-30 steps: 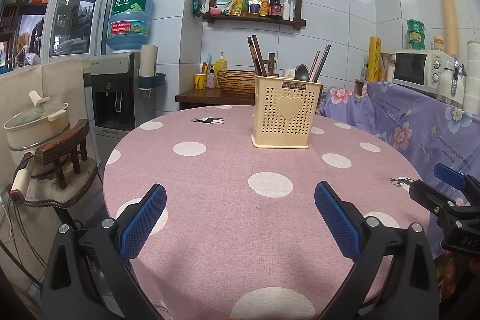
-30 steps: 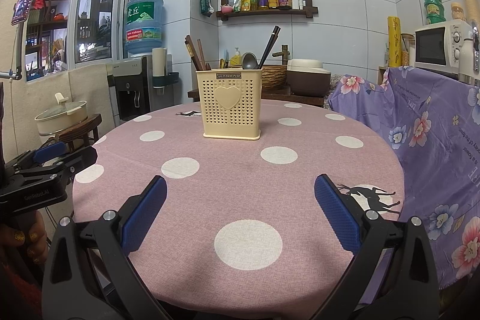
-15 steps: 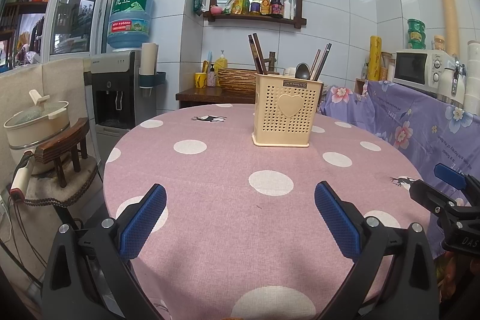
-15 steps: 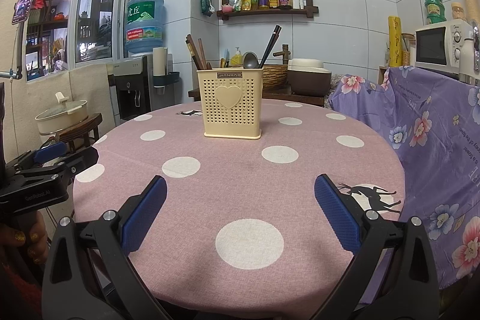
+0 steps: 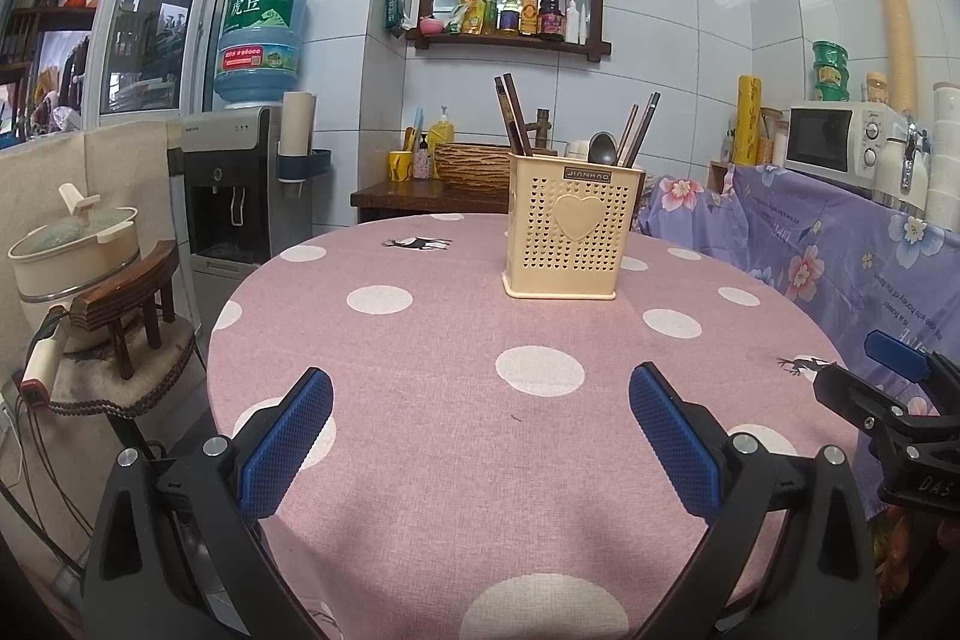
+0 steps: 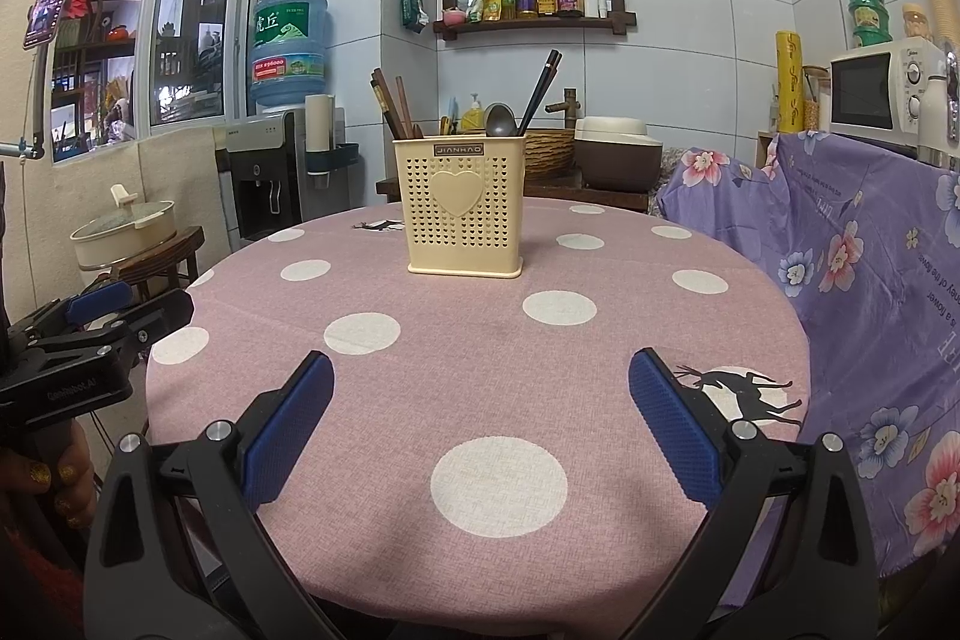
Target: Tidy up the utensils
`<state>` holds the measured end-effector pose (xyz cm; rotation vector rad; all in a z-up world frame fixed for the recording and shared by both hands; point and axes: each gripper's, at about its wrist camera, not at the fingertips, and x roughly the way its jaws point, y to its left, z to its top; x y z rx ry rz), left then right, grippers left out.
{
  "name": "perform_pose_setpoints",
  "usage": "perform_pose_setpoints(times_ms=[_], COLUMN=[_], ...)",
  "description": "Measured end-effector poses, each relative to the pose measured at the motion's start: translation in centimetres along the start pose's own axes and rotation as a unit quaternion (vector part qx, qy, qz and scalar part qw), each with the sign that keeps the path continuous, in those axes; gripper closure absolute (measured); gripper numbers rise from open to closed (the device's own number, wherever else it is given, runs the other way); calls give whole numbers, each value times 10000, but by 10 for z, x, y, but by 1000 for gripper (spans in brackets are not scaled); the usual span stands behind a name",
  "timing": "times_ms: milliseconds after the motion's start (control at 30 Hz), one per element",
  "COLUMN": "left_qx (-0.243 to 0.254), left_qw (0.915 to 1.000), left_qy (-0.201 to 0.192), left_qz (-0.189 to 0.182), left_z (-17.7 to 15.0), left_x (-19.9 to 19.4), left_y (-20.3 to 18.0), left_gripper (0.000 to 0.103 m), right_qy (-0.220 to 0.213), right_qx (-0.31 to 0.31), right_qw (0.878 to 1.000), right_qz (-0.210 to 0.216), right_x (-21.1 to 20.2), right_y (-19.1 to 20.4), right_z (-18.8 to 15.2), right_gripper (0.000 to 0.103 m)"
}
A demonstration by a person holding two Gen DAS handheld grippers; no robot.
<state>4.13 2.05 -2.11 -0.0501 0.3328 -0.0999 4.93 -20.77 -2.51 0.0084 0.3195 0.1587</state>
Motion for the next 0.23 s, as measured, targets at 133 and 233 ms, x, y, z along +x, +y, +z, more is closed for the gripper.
perform_pose_setpoints(times_ms=[133, 233], left_qx=[-26, -17], left_qw=[10000, 10000], left_qy=[37, 46], left_qz=[4, 21], left_z=[-1, -1], left_x=[0, 1], left_y=[0, -1], left_gripper=[5, 5], right_qy=[2, 8], right_qx=[-3, -9], right_qw=[10000, 10000], right_qz=[2, 10], right_x=[0, 0], right_y=[-1, 2], right_z=[0, -1], right_gripper=[6, 6])
